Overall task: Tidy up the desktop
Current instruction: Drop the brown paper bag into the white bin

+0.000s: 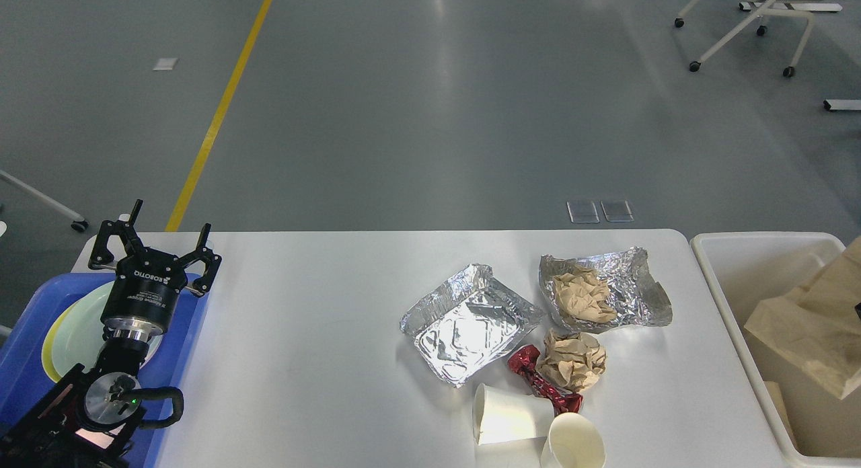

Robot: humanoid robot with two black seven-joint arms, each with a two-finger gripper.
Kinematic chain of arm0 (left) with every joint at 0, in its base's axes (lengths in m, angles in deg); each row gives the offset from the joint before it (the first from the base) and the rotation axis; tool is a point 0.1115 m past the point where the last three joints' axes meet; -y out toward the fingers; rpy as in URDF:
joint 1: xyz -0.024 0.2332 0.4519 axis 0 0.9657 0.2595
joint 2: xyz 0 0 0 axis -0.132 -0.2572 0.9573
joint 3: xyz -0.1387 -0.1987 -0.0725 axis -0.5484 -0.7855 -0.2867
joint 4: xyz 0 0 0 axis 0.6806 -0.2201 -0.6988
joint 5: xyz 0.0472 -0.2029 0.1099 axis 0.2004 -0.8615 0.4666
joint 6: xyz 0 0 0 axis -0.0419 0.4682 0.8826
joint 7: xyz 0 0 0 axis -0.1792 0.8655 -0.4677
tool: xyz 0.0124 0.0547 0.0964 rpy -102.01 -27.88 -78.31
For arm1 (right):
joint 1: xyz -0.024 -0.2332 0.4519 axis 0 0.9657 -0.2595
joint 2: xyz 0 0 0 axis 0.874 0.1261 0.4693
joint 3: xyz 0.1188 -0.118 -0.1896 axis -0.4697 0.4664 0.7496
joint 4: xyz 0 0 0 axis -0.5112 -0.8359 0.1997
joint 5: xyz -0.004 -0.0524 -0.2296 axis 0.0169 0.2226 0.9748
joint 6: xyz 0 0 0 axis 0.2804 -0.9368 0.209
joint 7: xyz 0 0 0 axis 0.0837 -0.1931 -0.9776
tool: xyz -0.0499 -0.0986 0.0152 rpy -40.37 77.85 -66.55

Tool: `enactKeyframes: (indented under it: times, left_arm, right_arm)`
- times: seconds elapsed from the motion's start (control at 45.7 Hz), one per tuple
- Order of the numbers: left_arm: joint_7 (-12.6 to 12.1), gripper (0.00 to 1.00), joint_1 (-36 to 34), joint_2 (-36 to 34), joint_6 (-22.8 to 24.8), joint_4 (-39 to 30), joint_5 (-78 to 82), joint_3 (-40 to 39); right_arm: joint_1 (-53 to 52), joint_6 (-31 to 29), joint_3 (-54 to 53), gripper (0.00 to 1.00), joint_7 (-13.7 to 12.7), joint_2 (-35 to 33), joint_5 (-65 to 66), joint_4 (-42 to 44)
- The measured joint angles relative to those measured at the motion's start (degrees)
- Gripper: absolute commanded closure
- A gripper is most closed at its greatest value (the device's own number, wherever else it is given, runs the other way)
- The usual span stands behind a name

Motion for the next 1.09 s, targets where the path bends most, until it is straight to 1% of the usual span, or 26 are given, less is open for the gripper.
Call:
enactKeyframes:
  times: [0.109, 0.197, 0.328, 0.394, 0.525, 0.7, 0.962, 0.984, 1.006, 1.028, 1.05, 1.094]
  left_arm:
    - [0.0, 0.04, 0.0, 0.0, 0.0, 0.0, 0.0, 0.0]
    - [0.0, 0.04, 0.0, 0.0, 0.0, 0.0, 0.0, 0.0]
    - [0.0, 0.04, 0.0, 0.0, 0.0, 0.0, 0.0, 0.0]
    - [0.0, 0.04, 0.0, 0.0, 0.0, 0.0, 0.0, 0.0]
    - [0.0, 0.04, 0.0, 0.0, 0.0, 0.0, 0.0, 0.1]
    - [0.0, 0.04, 0.0, 0.0, 0.0, 0.0, 0.0, 0.0]
    - [0.0, 0.04, 0.0, 0.0, 0.0, 0.0, 0.0, 0.0]
    - [0.0, 0.04, 0.0, 0.0, 0.0, 0.0, 0.0, 0.0]
    - [0.0, 0.04, 0.0, 0.0, 0.0, 0.0, 0.0, 0.0]
    - [0.0, 0.04, 0.0, 0.0, 0.0, 0.0, 0.0, 0.0]
    - [0.0, 0.04, 0.0, 0.0, 0.0, 0.0, 0.0, 0.0]
    - [0.0, 0.04, 0.0, 0.0, 0.0, 0.0, 0.0, 0.0]
  right_arm:
    - [9.5, 3.6, -7.5, 1.0, 0.0, 4.6, -0.1, 9.7]
    - [15.5, 8.0, -11.6, 1.0, -0.2, 9.0, -0.1, 16.7]
    - [21.4, 13.6, -13.6, 1.0, -1.1, 15.4, -0.1, 23.0]
    - [22.9, 15.2, -14.3, 1.0, -1.4, 17.5, -0.4, 24.2]
    - [23.7, 15.9, -15.1, 1.0, -2.0, 19.7, -0.8, 24.7]
    - [24.2, 16.0, -15.0, 1.0, -3.2, 20.9, -0.9, 24.7]
    - [24.7, 15.9, -14.6, 1.0, -3.5, 21.4, -0.8, 24.6]
    - [24.8, 15.9, -14.6, 0.95, -3.5, 21.4, -0.8, 24.6]
    - [24.8, 15.9, -14.6, 0.86, -3.5, 21.4, -0.8, 24.6]
    - [24.9, 15.9, -14.5, 0.75, -3.5, 21.4, -0.8, 24.6]
    - [25.0, 15.9, -14.5, 0.57, -3.4, 21.4, -0.8, 24.6]
    - [25.2, 16.0, -14.5, 0.32, -3.4, 21.4, -0.8, 24.6]
